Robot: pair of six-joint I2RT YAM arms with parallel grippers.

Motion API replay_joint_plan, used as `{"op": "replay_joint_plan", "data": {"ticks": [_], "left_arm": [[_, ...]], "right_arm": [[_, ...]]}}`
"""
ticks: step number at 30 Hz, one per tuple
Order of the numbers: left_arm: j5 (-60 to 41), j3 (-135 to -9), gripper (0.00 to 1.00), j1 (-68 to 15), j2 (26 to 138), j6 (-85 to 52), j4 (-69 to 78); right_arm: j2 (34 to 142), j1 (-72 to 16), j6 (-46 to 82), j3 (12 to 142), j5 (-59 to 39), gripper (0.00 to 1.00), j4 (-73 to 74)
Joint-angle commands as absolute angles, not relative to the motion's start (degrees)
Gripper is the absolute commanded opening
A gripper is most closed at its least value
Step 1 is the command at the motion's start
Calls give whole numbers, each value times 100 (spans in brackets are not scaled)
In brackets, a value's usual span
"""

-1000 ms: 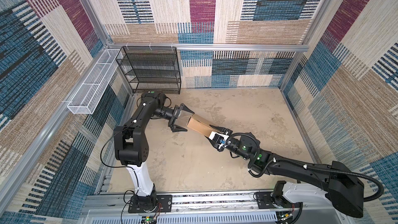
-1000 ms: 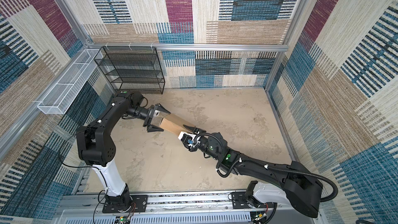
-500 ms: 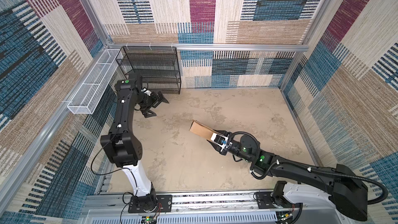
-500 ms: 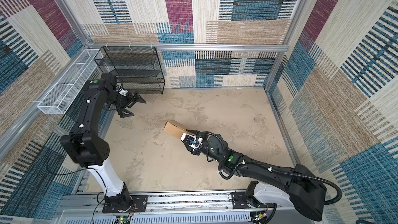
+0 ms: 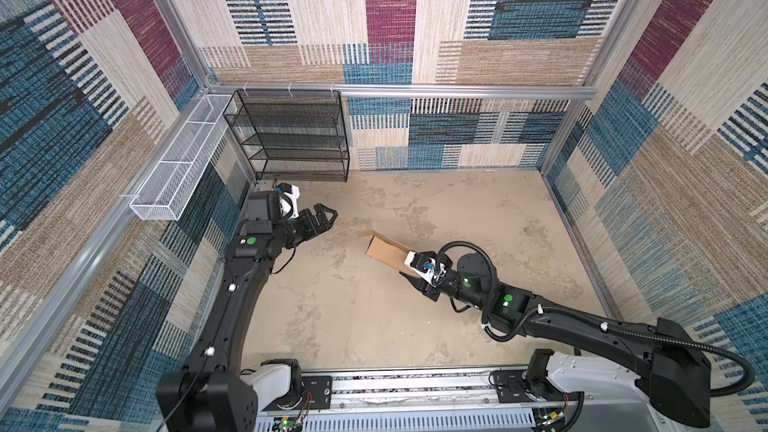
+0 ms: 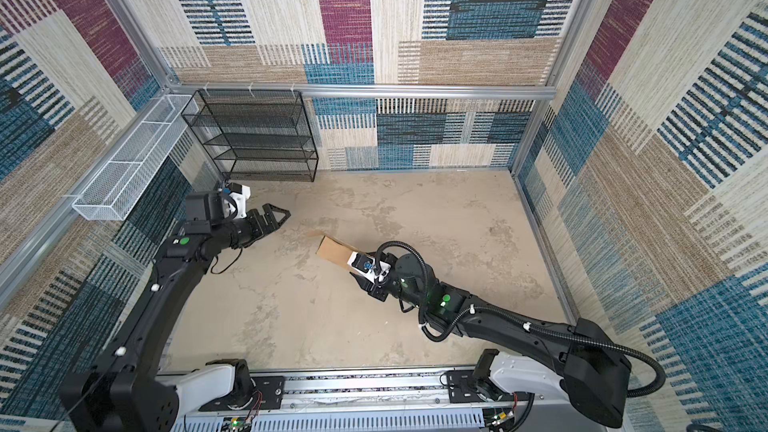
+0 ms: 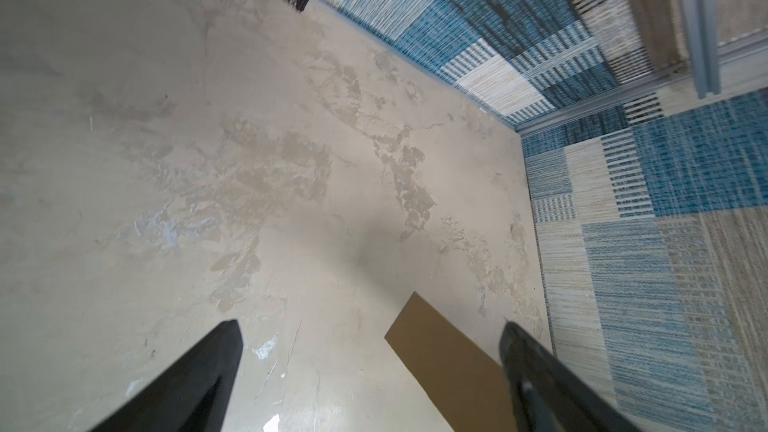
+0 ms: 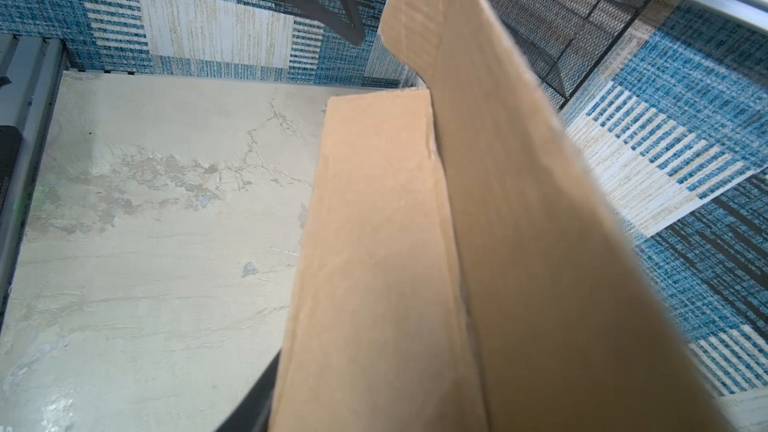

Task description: Fold the paper box

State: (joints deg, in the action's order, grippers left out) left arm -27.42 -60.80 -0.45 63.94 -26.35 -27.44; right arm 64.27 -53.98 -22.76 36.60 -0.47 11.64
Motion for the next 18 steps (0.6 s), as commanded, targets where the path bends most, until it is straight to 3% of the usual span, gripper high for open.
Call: {"op": "replay_joint_plan", "data": {"ticks": [1, 3, 8, 14, 18], "left_arm": [[-2996, -5830, 77, -70, 5816, -2170, -2085], [-3182, -5805, 65, -82, 5580, -2065, -2192], [-3776, -6083, 54, -105, 5556, -1474, -3034], [-3799, -6101, 56, -303, 5468, -812, -3622], [-3628, -6054, 62, -642, 5362, -412, -3829]], "right_arm": [[6322, -5398, -2101, 3726, -8, 48, 859], [6277, -5400, -2074, 3783, -8, 48, 721], [6338, -5399, -2144, 3889, -24, 49, 539], [6661, -5395, -2079, 4230, -319, 49, 181], [6714, -5389, -2118, 4287, -404, 49, 164]]}}
